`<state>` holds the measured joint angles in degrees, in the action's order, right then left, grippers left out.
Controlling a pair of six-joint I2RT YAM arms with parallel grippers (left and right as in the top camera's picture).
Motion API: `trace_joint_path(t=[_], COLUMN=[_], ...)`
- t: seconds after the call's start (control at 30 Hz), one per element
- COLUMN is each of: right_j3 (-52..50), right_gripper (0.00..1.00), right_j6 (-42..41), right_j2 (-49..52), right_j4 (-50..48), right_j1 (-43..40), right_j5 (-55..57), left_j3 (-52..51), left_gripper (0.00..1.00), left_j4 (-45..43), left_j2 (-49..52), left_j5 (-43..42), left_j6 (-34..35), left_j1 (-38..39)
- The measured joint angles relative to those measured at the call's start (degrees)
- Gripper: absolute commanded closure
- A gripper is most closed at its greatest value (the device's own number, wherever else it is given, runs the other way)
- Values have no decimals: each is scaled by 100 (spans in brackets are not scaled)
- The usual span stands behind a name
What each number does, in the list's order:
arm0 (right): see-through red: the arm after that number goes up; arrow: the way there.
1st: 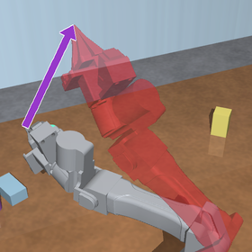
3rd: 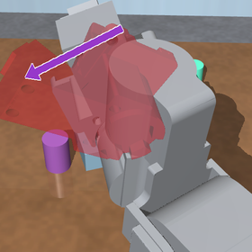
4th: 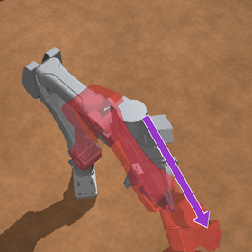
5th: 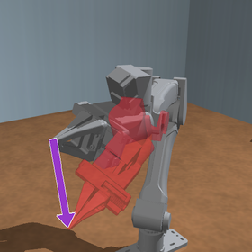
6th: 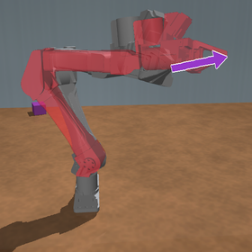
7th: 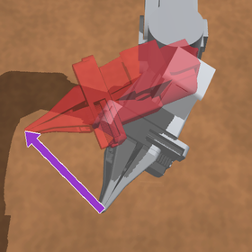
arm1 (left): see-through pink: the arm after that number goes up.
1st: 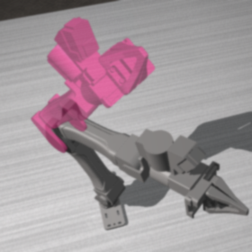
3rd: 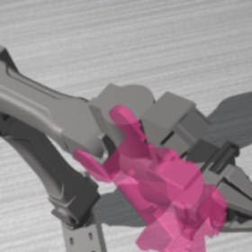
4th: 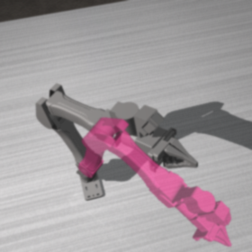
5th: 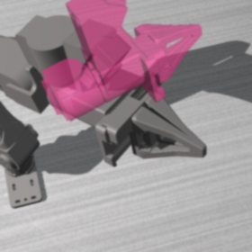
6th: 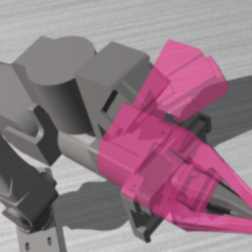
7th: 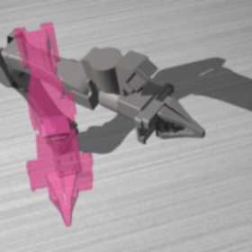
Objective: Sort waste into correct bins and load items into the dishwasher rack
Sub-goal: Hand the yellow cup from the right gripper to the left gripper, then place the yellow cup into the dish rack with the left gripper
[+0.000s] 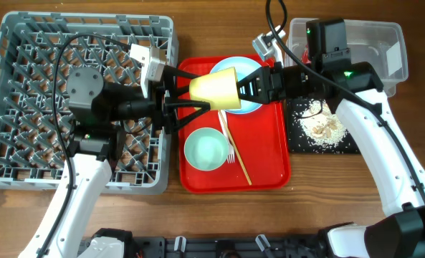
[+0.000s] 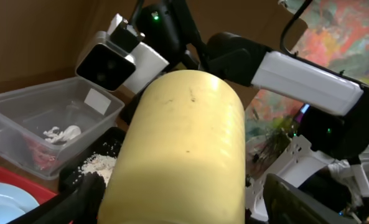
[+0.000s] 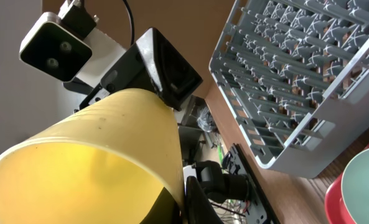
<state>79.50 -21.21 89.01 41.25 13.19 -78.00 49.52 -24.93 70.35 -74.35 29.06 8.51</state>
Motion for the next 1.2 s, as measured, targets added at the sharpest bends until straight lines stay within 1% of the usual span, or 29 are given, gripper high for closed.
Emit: trace_joint_path(t=[0.27, 0.33, 0.37, 0.43, 0.57, 0.6, 0.73, 0.8, 0.87, 0.9, 0.93, 1.0, 1.03, 1.07, 1.1, 1.13, 1.17, 1.2], right_j3=[0, 0, 0, 0, 0, 0, 0, 0, 0, 0, 0, 0, 0, 0, 0, 0, 0, 0], right_gripper=[96, 96, 96, 96, 96, 95, 96, 96, 95, 94, 88, 86, 83, 82, 80, 75, 73, 72], right_j6=[0, 0, 0, 0, 0, 0, 0, 2, 2, 2, 2, -11, -17, -17, -20, -20, -20, -20], right_j2=[0, 2, 2, 0, 0, 0, 2, 0, 0, 0, 0, 2, 0, 0, 0, 0, 2, 2], right_j4=[-2, -2, 0, -2, 0, 0, 0, 0, 0, 0, 0, -2, 0, -2, -2, 4, 2, -2], right_j1=[0, 0, 0, 0, 0, 0, 0, 0, -4, -7, -7, -11, -9, -9, -11, -11, -17, -42], right_j5=[0, 0, -4, -48, -109, -111, -109, -109, -109, -109, -109, -107, -107, -107, -107, -101, -42, 87], left_j3=[0, -2, 0, 0, 0, -2, 0, -2, 0, -2, 0, -2, -2, 0, 0, 2, 22, 66], left_gripper=[20, 25, 26, 30, 34, 37, 41, 45, 50, 52, 56, 63, 69, 78, 83, 96, 96, 96], left_j4=[-33, -42, -48, -87, -90, -90, -90, -90, -90, -90, -90, -90, -90, -90, -42, 184, 487, 975], left_j2=[0, 0, 0, 0, 0, 0, 0, 0, 0, 0, 0, 0, 0, 0, 0, -2, -9, -22], left_j5=[-22, -39, -39, -37, -35, -35, -42, -39, -37, -37, -35, -39, -55, -59, -57, -52, 4, 125], left_j6=[0, 0, 4, 7, 24, 24, 42, 42, 44, 46, 44, 42, 42, 42, 37, -9, -94, -240], left_j1=[13, 44, 44, 44, 44, 42, 44, 42, 42, 42, 42, 42, 44, 48, 48, 48, 48, 61])
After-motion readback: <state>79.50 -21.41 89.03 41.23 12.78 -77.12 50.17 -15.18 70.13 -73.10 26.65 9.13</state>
